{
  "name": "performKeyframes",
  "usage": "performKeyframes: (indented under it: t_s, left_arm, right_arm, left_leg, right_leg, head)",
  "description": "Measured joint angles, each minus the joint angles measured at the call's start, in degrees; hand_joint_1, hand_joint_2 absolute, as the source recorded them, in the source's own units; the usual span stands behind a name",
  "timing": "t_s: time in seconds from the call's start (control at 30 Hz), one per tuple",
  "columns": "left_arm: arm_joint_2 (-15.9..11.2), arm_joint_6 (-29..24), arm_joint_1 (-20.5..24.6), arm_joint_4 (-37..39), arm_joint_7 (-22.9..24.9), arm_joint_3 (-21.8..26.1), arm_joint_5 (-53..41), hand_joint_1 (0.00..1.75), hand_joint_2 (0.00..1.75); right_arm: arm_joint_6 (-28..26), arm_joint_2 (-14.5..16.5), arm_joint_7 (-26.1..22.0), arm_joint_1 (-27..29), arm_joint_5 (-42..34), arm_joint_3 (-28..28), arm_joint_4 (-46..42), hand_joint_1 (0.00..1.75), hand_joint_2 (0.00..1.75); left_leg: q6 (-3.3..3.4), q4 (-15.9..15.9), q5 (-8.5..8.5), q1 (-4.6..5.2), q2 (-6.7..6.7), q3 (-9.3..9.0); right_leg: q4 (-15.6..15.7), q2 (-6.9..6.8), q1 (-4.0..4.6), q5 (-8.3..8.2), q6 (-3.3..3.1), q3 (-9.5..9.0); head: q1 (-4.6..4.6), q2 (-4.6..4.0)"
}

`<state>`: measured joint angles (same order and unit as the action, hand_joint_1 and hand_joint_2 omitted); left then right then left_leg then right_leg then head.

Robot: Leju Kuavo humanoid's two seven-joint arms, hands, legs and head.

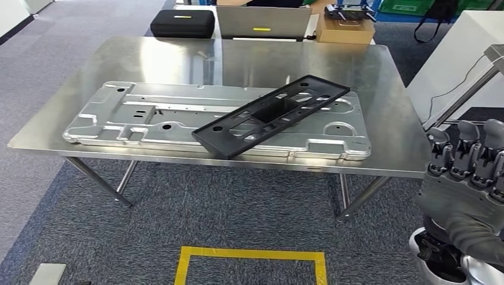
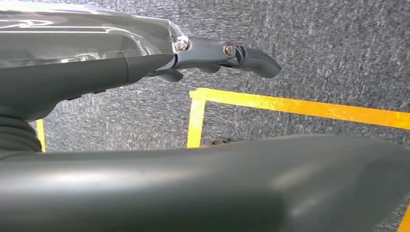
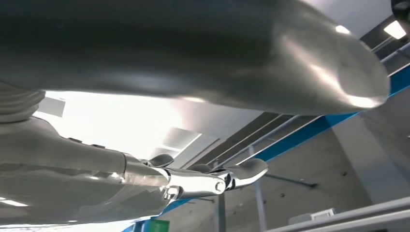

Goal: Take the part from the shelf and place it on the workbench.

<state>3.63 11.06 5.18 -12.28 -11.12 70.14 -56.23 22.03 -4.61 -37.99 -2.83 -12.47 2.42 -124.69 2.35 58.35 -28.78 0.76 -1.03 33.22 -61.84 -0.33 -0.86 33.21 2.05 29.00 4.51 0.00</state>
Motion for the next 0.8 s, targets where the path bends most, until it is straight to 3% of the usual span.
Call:
performKeyframes:
  t_s: [0.07, 0.13, 0.17, 0.23, 0.3, 0.33, 0.37, 0.4, 0.47, 0.53, 0.57, 0.67, 0.73, 0.8]
  left_arm:
    - [0.0, 0.0, 0.0, 0.0, 0.0, 0.0, -0.1, 0.00, 0.00]
    - [0.0, 0.0, -0.1, 0.0, 0.0, 0.0, -0.1, 0.00, 0.00]
    - [0.0, 0.0, -0.1, 0.0, 0.0, 0.0, -0.1, 0.00, 0.00]
    - [-0.1, -0.1, -0.2, 0.0, 0.0, 0.0, 0.2, 0.00, 0.00]
    - [-0.1, -0.1, -0.2, 0.0, 0.0, 0.0, 0.6, 0.00, 0.00]
    - [-0.1, -0.2, -0.2, 0.0, 0.0, 0.0, 0.8, 0.00, 0.00]
    - [-0.1, -0.2, -0.3, 0.0, 0.0, 0.0, 0.9, 0.00, 0.00]
    - [-0.1, -0.2, -0.3, 0.0, 0.0, 0.0, 1.1, 0.00, 0.00]
    - [-0.1, -0.3, -0.3, 0.0, 0.0, 0.1, 1.5, 0.00, 0.00]
    - [-0.1, -0.4, -0.3, 0.0, 0.0, 0.3, 2.0, 0.00, 0.00]
    - [-0.1, -0.4, -0.3, 0.0, 0.0, 0.4, 2.1, 0.00, 0.00]
    - [0.0, -0.7, -0.3, 0.0, 0.0, 0.8, 2.6, 0.00, 0.00]
    - [0.2, -0.9, -0.3, 0.0, 0.0, 1.2, 2.9, 0.00, 0.00]
    - [0.4, -0.9, -0.4, 0.0, 0.0, 1.6, 3.2, 0.00, 0.00]
  right_arm:
    - [0.5, 0.0, -0.3, 0.5, -0.3, -0.8, 0.2, 0.00, 0.00]
    - [1.0, 0.0, -0.5, 1.2, -0.3, -1.5, 0.4, 0.00, 0.00]
    - [1.4, 0.0, -0.6, 1.6, -0.1, -1.8, 0.5, 0.00, 0.00]
    - [2.1, 0.0, -0.8, 2.5, 0.5, -2.4, 0.8, 0.00, 0.00]
    - [2.6, 0.1, -0.9, 3.7, 1.8, -2.9, 1.2, 0.00, 0.00]
    - [2.6, 0.1, -1.0, 4.5, 2.7, -3.2, 1.4, 0.00, 0.00]
    - [2.6, 0.1, -1.2, 5.3, 3.6, -3.4, 1.8, 0.00, 0.00]
    - [2.5, 0.1, -1.4, 6.1, 4.6, -3.7, 2.1, 0.00, 0.00]
    - [1.7, 0.2, -1.6, 8.2, 7.2, -4.2, 3.0, 0.00, 0.00]
    - [0.3, 0.5, -1.7, 10.7, 10.5, -4.4, 4.3, 0.00, 0.00]
    - [-0.5, 0.6, -1.7, 12.0, 12.1, -4.4, 5.3, 0.00, 0.00]
    - [-3.2, 1.2, -1.7, 15.6, 15.5, -4.4, 8.6, 0.00, 0.00]
    - [-5.3, 1.6, -1.6, 17.6, 16.9, -4.3, 11.7, 0.00, 0.00]
    - [-6.0, 2.0, -1.2, 19.1, 17.0, -4.3, 15.8, 0.00, 0.00]
  left_leg:
    - [-0.57, 0.7, 0.42, 0.13, 0.01, 0.76]
    - [-1.26, 0.9, 0.86, 0.08, 0.09, 1.22]
    - [-1.67, 1.3, 0.21, 0.01, 0.19, 1.54]
    - [-2.57, 4.9, -3.82, -0.33, 0.40, 2.77]
    - [-3.30, 12.0, -8.77, -0.73, 0.47, 4.57]
    - [-3.49, 14.9, -9.93, -0.89, 0.48, 5.02]
    - [-3.58, 16.2, -9.83, -1.00, 0.49, 4.66]
    - [-3.57, 15.3, -8.73, -1.07, 0.50, 3.31]
    - [-3.17, 7.9, -5.65, -1.07, 0.65, -2.18]
    - [-2.44, -0.2, -4.62, -0.83, 1.04, -7.45]
    - [-2.12, -2.3, -4.78, -0.66, 1.21, -8.68]
    - [-1.10, -3.5, -4.32, -0.48, 1.10, -8.33]
    - [-0.16, -3.9, -3.07, -0.63, 0.77, -7.15]
    - [0.33, -3.8, -1.92, -0.52, 0.51, -5.70]
  right_leg:
    - [3.6, 0.03, 0.14, 0.63, -0.39, -1.82]
    - [4.0, 0.01, 0.04, 0.36, -1.16, -1.31]
    - [4.0, -0.04, -0.07, 0.01, -1.73, -0.89]
    - [4.1, -0.22, -0.27, -0.98, -2.61, 0.23]
    - [4.1, -0.35, -0.25, -2.02, -2.80, 1.56]
    - [4.0, -0.42, -0.25, -2.53, -2.76, 2.25]
    - [4.0, -0.49, -0.24, -3.00, -2.67, 2.91]
    - [3.9, -0.53, -0.24, -3.42, -2.54, 3.50]
    - [3.8, -0.60, -0.25, -4.14, -2.22, 4.32]
    - [3.8, -0.65, -0.16, -4.84, -1.68, 4.70]
    - [3.8, -0.67, -0.18, -5.22, -1.33, 4.83]
    - [3.7, -0.55, -0.22, -5.76, -0.23, 5.44]
    - [0.8, -0.23, -0.19, -2.26, 0.06, 6.63]
    - [-5.8, -0.04, -0.21, 3.29, 0.10, 8.39]
  head:
    - [0.03, 0.00]
    - [0.04, 0.00]
    - [0.05, 0.00]
    - [0.07, 0.00]
    - [0.08, 0.00]
    - [0.08, 0.00]
    - [0.08, 0.00]
    - [0.08, 0.00]
    - [0.08, 0.00]
    - [0.07, 0.00]
    - [0.07, 0.00]
    - [0.07, 0.00]
    - [0.02, 0.00]
    - [-0.01, 0.00]
